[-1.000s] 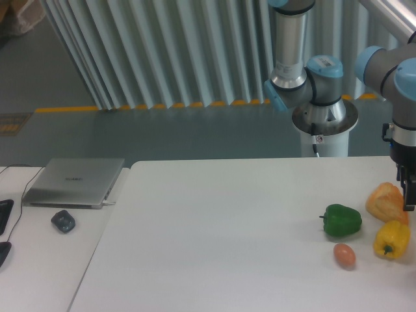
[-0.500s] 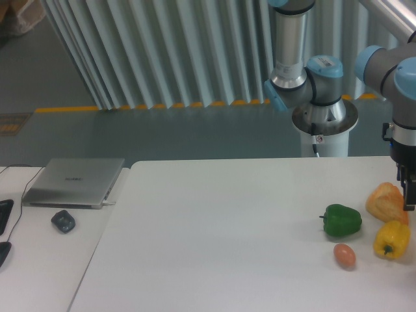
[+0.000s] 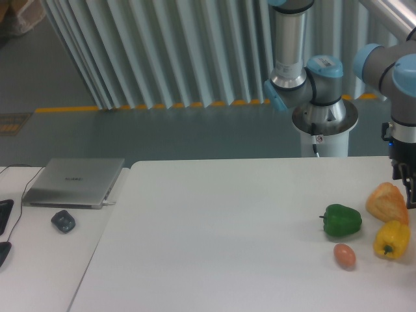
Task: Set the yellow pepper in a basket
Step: 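Lower the open gripper down onto the yellow bell pepper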
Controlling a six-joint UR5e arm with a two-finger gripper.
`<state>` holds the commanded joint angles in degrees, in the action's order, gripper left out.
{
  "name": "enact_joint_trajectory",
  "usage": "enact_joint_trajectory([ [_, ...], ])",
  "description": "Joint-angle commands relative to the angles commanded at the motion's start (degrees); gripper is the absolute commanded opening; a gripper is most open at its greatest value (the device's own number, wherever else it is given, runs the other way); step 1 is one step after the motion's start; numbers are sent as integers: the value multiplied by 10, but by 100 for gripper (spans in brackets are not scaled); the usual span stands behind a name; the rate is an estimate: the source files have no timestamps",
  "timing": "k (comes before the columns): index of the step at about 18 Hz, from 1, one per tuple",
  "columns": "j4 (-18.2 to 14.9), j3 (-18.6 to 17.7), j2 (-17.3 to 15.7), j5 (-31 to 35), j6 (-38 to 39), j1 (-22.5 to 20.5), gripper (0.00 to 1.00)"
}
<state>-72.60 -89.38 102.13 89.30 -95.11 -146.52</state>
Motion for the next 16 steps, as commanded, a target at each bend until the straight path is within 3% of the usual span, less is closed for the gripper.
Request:
enact_joint_trajectory([
  [3,1,-12,0,-82,68,9,100],
  [6,1,-15,12,-84,222,39,100],
  [10,12,-15,14,-86,436,28,100],
  [13,47,-15,20,-85,522,22,100],
  [16,56,-22,31,-84,567,12,100],
])
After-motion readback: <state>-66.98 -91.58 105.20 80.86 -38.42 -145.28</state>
